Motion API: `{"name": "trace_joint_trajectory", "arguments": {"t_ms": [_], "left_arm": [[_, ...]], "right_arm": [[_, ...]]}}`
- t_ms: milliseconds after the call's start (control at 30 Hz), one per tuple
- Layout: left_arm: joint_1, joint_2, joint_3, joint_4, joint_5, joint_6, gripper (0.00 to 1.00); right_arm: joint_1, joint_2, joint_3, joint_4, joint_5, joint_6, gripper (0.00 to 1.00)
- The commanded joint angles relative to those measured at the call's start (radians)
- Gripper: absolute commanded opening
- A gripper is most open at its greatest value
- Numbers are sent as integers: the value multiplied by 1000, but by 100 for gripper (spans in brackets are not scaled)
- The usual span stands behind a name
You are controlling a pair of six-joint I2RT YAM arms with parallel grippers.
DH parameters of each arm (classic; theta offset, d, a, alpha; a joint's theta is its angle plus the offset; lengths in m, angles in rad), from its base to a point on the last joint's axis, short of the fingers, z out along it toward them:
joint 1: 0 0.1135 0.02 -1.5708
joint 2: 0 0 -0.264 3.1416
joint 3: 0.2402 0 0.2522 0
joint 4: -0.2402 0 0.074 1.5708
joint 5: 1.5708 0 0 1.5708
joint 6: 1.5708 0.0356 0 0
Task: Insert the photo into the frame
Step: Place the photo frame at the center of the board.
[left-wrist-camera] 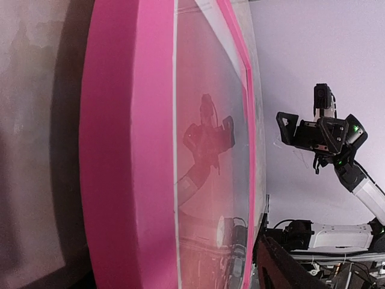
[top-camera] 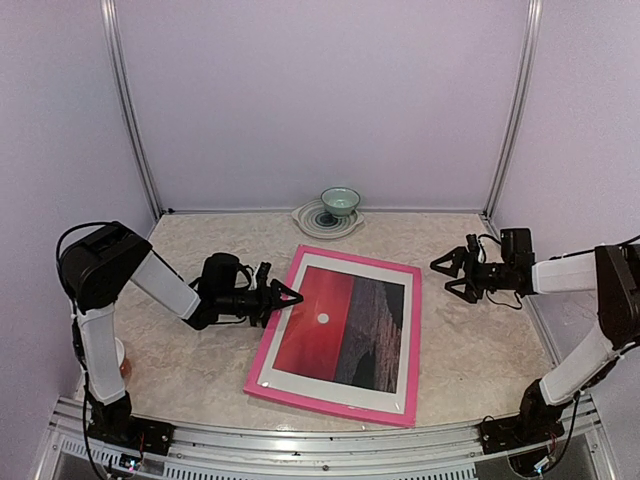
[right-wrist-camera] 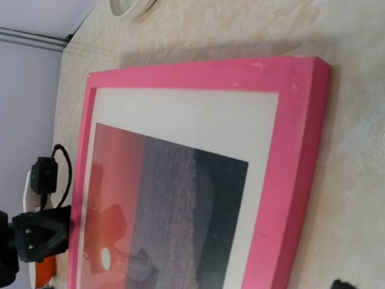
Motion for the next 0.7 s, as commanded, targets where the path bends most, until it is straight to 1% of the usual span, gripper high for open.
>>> {"name": "trace_joint_trajectory", "arguments": {"t_ms": [0,233,367,667], "left_arm": [[-11,-23,34,34,-29,38,73],[-14,-105,56,-170,-159,158,98],[-14,-136,65,-252,-215,191,99],[-17,-181,61,-369,-339,247,99]], "right_arm": [[-16,17,33,12,9,-3,99],[-15,35,62,3,40,-6,99],[-16,50,70,17,39,4,99],[-15,69,71,37,37,9,99]]}}
